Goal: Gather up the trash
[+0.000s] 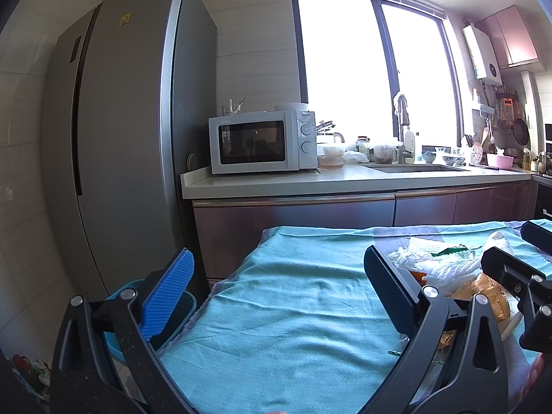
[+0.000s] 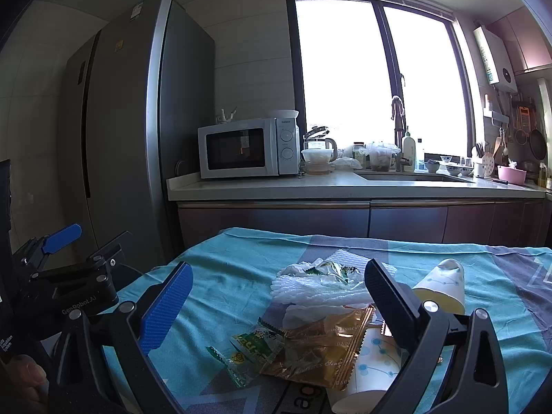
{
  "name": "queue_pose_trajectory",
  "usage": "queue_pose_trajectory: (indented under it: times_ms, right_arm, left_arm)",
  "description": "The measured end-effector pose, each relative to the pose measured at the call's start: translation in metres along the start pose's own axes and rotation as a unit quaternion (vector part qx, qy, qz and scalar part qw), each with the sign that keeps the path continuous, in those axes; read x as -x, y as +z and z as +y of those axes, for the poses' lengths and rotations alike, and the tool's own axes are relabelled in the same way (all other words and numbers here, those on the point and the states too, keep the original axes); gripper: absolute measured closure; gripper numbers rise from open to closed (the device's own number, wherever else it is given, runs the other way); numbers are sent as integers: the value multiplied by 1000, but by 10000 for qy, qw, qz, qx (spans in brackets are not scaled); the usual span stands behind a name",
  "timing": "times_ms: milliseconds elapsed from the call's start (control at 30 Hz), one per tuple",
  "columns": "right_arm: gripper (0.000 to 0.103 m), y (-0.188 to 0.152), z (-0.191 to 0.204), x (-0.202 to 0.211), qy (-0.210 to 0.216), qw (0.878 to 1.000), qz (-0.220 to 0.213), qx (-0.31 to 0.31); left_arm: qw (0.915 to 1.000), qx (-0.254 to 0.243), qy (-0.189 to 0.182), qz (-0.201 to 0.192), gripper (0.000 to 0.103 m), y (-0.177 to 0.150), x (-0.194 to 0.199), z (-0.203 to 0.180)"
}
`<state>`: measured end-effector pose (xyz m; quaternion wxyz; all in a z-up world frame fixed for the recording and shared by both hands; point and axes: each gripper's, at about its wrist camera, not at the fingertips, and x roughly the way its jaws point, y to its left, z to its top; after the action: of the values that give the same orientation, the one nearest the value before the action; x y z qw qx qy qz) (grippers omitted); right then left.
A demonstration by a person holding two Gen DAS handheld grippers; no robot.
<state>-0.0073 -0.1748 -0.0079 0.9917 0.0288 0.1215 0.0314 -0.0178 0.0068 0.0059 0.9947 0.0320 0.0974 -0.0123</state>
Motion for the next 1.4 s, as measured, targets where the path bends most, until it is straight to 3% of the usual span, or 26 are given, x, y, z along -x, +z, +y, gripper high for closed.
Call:
queue_pose_trajectory:
  times_ms: [1400]
  right_arm:
    - [7, 1, -2, -3, 52, 10000, 3, -19]
  left_arm:
    - [9999, -40, -94, -37, 6, -6, -9, -3]
